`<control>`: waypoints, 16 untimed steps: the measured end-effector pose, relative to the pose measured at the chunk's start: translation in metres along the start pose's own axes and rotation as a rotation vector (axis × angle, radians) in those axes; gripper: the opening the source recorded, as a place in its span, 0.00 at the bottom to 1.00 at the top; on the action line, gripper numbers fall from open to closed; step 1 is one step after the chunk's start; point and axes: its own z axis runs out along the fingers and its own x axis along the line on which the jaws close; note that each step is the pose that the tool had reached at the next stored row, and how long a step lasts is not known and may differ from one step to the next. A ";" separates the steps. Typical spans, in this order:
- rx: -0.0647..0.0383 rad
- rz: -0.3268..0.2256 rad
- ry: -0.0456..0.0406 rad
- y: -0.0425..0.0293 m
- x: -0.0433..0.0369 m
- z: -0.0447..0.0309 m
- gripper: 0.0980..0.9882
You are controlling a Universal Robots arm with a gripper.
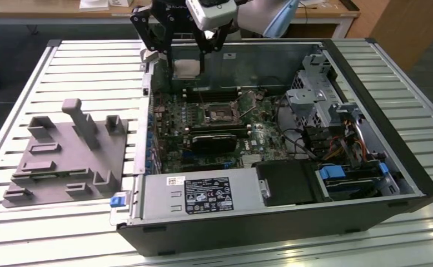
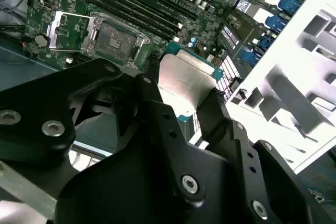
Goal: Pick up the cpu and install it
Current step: 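Pick up the cpu and move it towards the insertion slot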
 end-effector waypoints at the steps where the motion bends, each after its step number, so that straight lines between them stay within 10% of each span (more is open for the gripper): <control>1: 0.000 0.000 0.0000 0.0000 0.0000 0.0000 0.49; 16: 0.000 0.000 0.0001 0.0027 -0.0025 0.0002 0.49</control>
